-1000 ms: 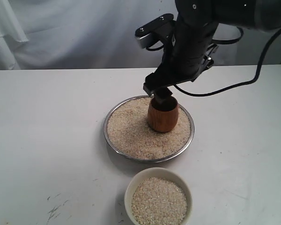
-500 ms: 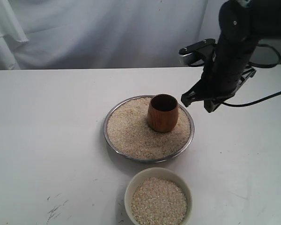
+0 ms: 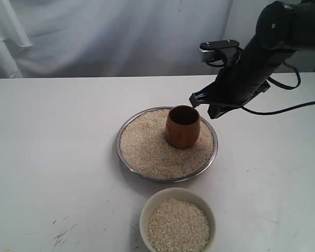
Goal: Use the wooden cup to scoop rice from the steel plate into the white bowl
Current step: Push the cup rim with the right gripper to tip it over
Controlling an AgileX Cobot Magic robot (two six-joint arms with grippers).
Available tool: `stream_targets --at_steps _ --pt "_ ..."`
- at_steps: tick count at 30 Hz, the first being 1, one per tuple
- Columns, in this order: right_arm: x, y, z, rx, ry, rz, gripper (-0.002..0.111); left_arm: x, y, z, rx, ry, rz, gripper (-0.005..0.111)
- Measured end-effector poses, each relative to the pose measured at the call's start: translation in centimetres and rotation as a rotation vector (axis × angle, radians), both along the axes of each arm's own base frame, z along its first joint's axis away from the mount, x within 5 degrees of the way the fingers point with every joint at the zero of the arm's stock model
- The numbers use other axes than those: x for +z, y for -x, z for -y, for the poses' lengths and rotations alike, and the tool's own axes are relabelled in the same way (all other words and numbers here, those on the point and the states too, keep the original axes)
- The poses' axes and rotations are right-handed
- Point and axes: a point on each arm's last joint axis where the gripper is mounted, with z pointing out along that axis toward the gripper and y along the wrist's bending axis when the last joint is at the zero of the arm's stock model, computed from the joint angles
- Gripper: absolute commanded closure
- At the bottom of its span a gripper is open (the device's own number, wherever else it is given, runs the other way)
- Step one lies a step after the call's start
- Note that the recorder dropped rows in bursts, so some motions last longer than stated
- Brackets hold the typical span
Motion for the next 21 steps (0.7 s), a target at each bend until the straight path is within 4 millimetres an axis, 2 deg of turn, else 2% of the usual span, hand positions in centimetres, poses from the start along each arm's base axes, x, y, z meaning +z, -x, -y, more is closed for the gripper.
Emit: stream_targets --at_steps 3,15,21 --pt "-0.5 -0.1 -0.2 -0.003 -0.012 -0.01 0.108 0.0 0.0 0.0 0.0 0.0 0.0 0.107" --pt "-0.5 -0.2 -0.6 -0.002 -0.055 0.0 0.108 0.0 0.0 0.0 0.0 0.0 0.0 0.107" --pt "-0.4 0.4 -2.0 0.044 -0.059 0.017 0.108 0.0 0.0 0.0 0.0 0.0 0.0 0.107"
